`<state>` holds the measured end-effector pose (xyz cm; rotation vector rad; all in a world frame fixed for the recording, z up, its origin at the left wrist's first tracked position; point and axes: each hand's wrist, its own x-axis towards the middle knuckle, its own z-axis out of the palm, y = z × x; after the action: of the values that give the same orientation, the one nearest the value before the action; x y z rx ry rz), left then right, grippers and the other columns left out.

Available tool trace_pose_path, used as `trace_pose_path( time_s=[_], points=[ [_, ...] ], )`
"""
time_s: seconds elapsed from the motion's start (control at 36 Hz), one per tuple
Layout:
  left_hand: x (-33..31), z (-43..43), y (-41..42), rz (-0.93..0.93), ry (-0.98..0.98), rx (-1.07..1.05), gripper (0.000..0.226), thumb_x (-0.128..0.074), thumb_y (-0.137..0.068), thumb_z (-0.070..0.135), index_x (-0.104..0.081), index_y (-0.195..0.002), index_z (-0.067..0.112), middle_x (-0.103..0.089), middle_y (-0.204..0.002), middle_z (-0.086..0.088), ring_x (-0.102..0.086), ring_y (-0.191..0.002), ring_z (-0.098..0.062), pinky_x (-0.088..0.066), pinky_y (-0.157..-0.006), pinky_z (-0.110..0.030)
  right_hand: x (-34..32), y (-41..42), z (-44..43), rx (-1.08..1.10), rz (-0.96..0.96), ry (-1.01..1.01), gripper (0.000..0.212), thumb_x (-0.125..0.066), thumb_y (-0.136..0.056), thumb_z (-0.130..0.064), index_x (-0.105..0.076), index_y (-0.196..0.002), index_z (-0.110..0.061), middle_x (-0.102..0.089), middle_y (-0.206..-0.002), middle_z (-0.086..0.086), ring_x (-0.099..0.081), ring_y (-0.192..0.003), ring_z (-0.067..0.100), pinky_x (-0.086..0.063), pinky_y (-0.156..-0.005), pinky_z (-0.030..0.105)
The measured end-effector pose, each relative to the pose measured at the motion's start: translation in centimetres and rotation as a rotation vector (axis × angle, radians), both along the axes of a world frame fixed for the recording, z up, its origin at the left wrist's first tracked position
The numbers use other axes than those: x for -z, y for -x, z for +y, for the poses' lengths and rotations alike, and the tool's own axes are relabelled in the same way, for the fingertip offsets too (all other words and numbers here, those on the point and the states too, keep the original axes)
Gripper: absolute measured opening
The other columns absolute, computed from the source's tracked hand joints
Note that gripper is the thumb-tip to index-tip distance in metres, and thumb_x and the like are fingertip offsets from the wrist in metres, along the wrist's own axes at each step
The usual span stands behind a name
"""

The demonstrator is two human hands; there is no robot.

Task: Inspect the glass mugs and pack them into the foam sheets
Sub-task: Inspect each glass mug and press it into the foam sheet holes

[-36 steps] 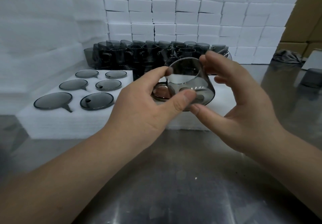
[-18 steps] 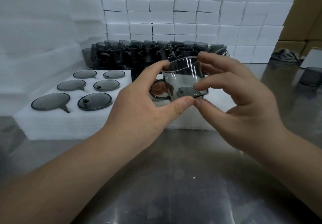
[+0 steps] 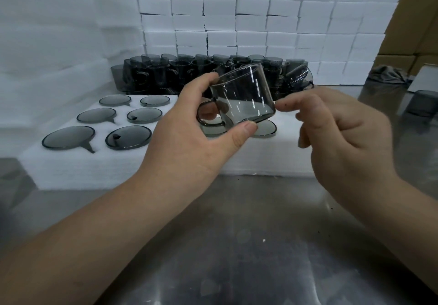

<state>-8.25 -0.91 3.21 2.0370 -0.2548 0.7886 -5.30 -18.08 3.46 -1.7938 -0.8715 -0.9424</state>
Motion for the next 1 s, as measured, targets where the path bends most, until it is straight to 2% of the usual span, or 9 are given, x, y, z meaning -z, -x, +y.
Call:
trace_pose_path(
  time_s=[0.08, 0.17, 0.22, 0.31, 0.47, 0.58, 0.69, 0.86, 1.0],
  points=[
    [-0.03, 0.0, 0.0, -0.001, 0.004, 0.004, 0.07, -0.068, -0.063, 0.055, -0.04, -0.126, 0.044, -0.056, -0.094, 0.039, -0.047, -0.098, 0.022, -0.03, -0.077, 0.007, -0.1, -0.07, -0.03, 0.039, 0.01, -0.016, 0.038, -0.048, -0.091, -0.026, -0.064, -0.063, -0.006, -0.056, -0.074, -0.02, -0.054, -0.072, -0.008, -0.04, -0.066, 0.01],
    [-0.15, -0.12, 0.06, 0.0, 0.004, 0.009, 0.062, -0.066, -0.062, 0.054, -0.036, -0.116, 0.053, -0.056, -0.095, 0.04, -0.048, -0.097, 0.022, -0.031, -0.077, 0.006, -0.27, -0.09, 0.13, 0.044, 0.077, -0.02, 0.01, -0.054, -0.083, -0.032, -0.057, -0.073, -0.032, -0.06, -0.074, -0.02, -0.055, -0.074, -0.006, -0.039, -0.068, 0.008],
    [-0.27, -0.13, 0.19, 0.002, 0.002, 0.02, 0.061, -0.066, -0.061, 0.053, -0.032, -0.112, 0.056, -0.057, -0.099, 0.035, -0.048, -0.099, 0.02, -0.032, -0.078, 0.005, -0.25, -0.15, 0.2, -0.008, 0.181, -0.053, 0.003, -0.053, -0.078, -0.04, -0.054, -0.081, -0.04, -0.063, -0.079, -0.023, -0.058, -0.078, -0.004, -0.043, -0.069, 0.011],
    [-0.33, -0.15, 0.39, -0.007, -0.029, 0.028, 0.065, -0.066, -0.061, 0.053, -0.03, -0.114, 0.057, -0.056, -0.105, 0.031, -0.046, -0.102, 0.019, -0.031, -0.082, 0.004, -0.07, -0.31, 0.3, -0.042, 0.279, -0.064, 0.014, -0.047, -0.077, -0.048, -0.053, -0.089, -0.044, -0.065, -0.089, -0.018, -0.061, -0.088, 0.001, -0.048, -0.076, 0.026],
    [-0.33, -0.3, 0.71, -0.055, -0.097, 0.088, 0.064, -0.069, -0.063, 0.047, -0.029, -0.111, 0.058, -0.054, -0.104, 0.032, -0.043, -0.106, 0.02, -0.026, -0.083, 0.005, 0.09, -0.54, 0.25, -0.137, 0.357, -0.062, 0.03, -0.038, -0.079, -0.051, -0.054, -0.103, -0.04, -0.068, -0.098, -0.01, -0.063, -0.096, 0.007, -0.047, -0.079, 0.031],
    [-0.36, -0.28, 0.75, -0.085, -0.122, 0.136, 0.069, -0.071, -0.061, 0.051, -0.029, -0.116, 0.055, -0.055, -0.105, 0.03, -0.045, -0.109, 0.016, -0.028, -0.088, 0.002, 0.15, -0.35, 0.35, -0.249, 0.445, -0.045, 0.039, -0.038, -0.078, -0.05, -0.053, -0.112, -0.036, -0.068, -0.103, -0.004, -0.063, -0.1, 0.014, -0.05, -0.085, 0.043],
    [-0.29, -0.3, 0.63, -0.096, -0.106, 0.17, 0.065, -0.064, -0.063, 0.053, -0.028, -0.117, 0.054, -0.053, -0.11, 0.027, -0.046, -0.112, 0.012, -0.031, -0.092, -0.003, -0.03, -0.32, 0.34, -0.309, 0.503, -0.079, 0.034, -0.041, -0.082, -0.037, -0.054, -0.114, -0.033, -0.069, -0.101, -0.004, -0.064, -0.096, 0.013, -0.051, -0.076, 0.031],
    [-0.34, -0.33, 0.49, -0.116, -0.113, 0.107, 0.081, -0.073, -0.058, 0.052, -0.021, -0.12, 0.049, -0.046, -0.115, 0.029, -0.042, -0.113, 0.015, -0.027, -0.092, 0.0, -0.2, -0.4, 0.31, -0.327, 0.519, -0.129, 0.038, -0.044, -0.081, -0.033, -0.051, -0.117, -0.026, -0.07, -0.095, -0.003, -0.065, -0.092, 0.014, -0.05, -0.073, 0.03],
    [-0.3, -0.13, 0.31, -0.157, -0.093, -0.023, 0.059, -0.068, -0.065, 0.047, -0.028, -0.108, 0.051, -0.046, -0.114, 0.024, -0.04, -0.105, 0.02, -0.025, -0.086, 0.004, -0.19, -0.5, 0.17, -0.326, 0.511, -0.152, 0.044, -0.054, -0.078, -0.034, -0.049, -0.121, -0.023, -0.069, -0.096, -0.003, -0.066, -0.094, 0.013, -0.049, -0.072, 0.025]
  ],
)
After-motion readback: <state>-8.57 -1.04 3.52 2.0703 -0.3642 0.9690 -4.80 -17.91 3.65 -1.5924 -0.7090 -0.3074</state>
